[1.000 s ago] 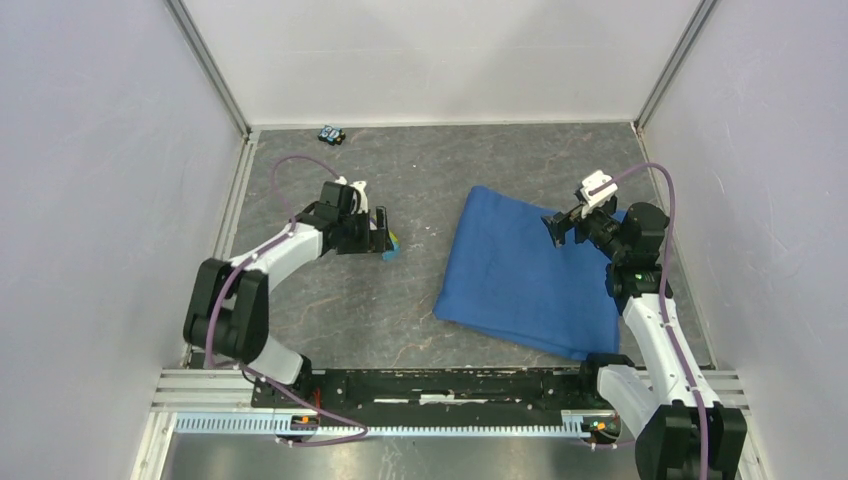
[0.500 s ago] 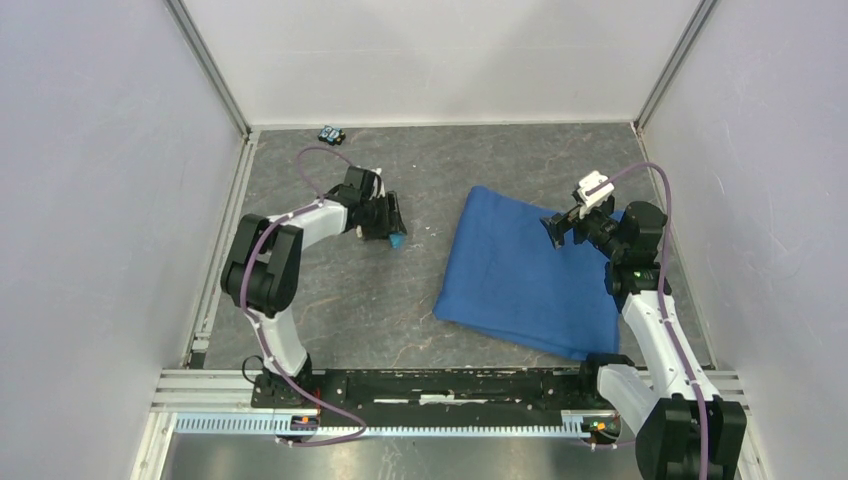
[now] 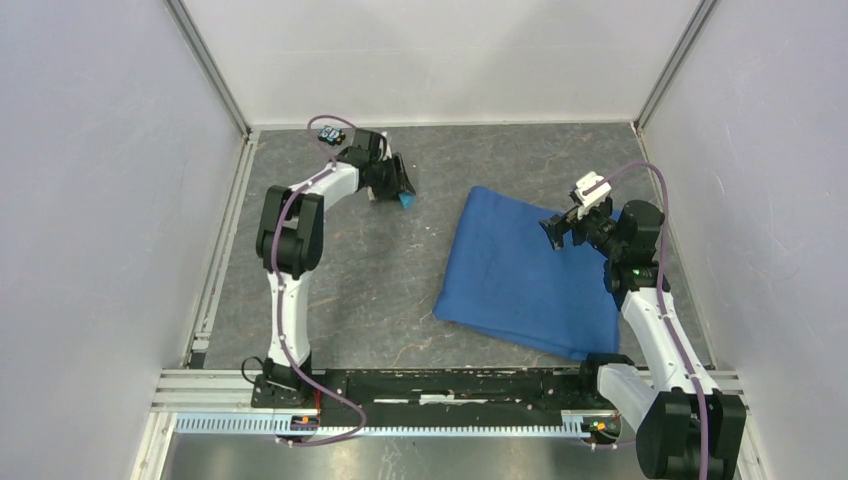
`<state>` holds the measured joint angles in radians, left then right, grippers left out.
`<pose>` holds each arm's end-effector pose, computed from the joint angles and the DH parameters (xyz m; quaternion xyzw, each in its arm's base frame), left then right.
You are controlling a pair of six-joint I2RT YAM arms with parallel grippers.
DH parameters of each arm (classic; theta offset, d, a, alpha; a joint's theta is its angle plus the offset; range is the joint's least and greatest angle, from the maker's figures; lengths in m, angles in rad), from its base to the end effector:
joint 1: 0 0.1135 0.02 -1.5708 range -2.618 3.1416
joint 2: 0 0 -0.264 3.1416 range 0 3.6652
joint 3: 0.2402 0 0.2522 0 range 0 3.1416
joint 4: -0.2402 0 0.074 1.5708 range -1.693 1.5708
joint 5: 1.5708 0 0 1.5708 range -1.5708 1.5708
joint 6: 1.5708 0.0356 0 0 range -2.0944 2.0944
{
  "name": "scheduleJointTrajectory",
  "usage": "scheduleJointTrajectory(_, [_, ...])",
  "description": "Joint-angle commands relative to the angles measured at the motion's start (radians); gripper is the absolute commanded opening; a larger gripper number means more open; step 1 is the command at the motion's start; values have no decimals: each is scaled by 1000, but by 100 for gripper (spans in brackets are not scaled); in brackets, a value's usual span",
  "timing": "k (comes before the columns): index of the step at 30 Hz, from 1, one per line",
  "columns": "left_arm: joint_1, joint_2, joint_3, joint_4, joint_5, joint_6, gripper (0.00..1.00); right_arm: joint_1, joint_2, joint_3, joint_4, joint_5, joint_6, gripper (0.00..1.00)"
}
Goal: Open and lay out the surgical kit
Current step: Move the distractor to the center of the board.
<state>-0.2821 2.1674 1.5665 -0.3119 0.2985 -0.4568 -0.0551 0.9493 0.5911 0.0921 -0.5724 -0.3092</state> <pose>0.4488 -0.1410 0.1574 -0.0338 0.9365 -0.2466 0.2471 0.2177 0.0073 0.2711 -0.2666 0.7345 0.1151 0.6134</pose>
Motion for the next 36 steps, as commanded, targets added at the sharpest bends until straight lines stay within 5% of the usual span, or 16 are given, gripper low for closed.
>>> scheduleJointTrajectory(1, [52,176,217,-136,55,-54,44,-6,4,19,9,-8,-18,98])
scheduleJointTrajectory(9, [110,448,693,-223,94,-174,47,-6,6,16,11,-5,-21,98])
scheduleJointTrajectory(17, [111,393,731,-144,124,-139,89,-11,-7,10,25,52,-16,98])
scheduleJointTrajectory(21, [110,252,626,-104,141,-91,100,-11,-29,32,-18,102,-34,98])
scheduleJointTrajectory(27, [87,-46,306,-72,165,19,100,-11,-46,70,-231,210,-163,98])
scheduleJointTrajectory(31, [12,-265,65,-54,133,158,100,-16,-86,64,-318,463,-184,98])
scheduleJointTrajectory(36, [-113,-420,-171,0,184,111,100,-70,-87,92,-488,473,-184,98])
